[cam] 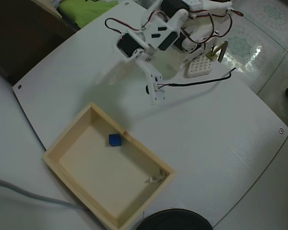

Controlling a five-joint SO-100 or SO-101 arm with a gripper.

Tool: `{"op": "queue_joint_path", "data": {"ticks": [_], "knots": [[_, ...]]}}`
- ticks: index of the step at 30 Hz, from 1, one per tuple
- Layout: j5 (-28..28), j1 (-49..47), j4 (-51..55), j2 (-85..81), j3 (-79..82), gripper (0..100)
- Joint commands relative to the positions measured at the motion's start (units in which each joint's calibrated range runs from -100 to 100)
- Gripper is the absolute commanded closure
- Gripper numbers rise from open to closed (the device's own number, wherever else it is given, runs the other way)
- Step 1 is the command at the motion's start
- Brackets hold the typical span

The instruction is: Pick up the small blue cube and put it into the box

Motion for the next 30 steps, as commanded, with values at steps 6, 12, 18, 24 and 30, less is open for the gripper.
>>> {"op": "queue_joint_path", "data": {"ticks": [6, 12, 18, 24, 30], "knots": [[-0.3, -0.7, 1.6, -0.4, 5.4, 83], [-0.3, -0.7, 1.3, -0.4, 8.1, 83], [-0.3, -0.6, 1.4, -0.4, 11.5, 83], [0.2, -0.7, 1.2, -0.4, 15.9, 83], [-0.1, -0.4, 1.2, -0.4, 15.9, 83]]}}
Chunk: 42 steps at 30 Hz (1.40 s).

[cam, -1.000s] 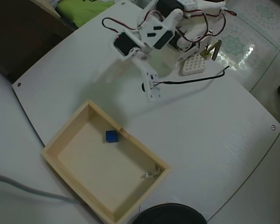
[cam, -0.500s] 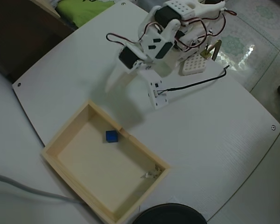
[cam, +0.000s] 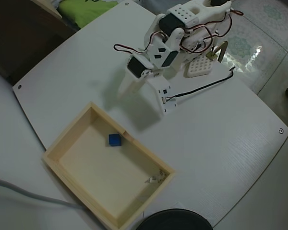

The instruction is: Pick up the small blue cube and put it into the box

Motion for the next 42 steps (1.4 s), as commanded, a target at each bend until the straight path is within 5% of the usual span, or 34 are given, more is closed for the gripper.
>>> {"op": "queue_joint_path", "data": {"ticks": [1, 12, 19, 42], "knots": [[-0.2, 0.5, -0.5, -0.3, -0.3, 83], [-0.2, 0.8, -0.2, -0.3, -0.4, 84], [0.3, 0.3, 0.0, -0.4, -0.5, 99], [0.2, 0.8, 12.8, -21.0, 3.9, 99]]}}
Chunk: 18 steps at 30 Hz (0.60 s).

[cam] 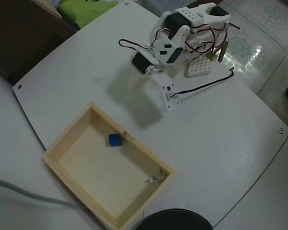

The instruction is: Pick up the small blue cube and put it into the box

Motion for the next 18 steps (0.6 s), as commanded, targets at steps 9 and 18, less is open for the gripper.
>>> {"op": "queue_joint_path", "data": {"ticks": [9, 18], "knots": [[0.1, 0.4, 0.1, -0.5, -0.5, 99], [0.1, 0.0, 0.1, -0.5, -0.5, 99]]}}
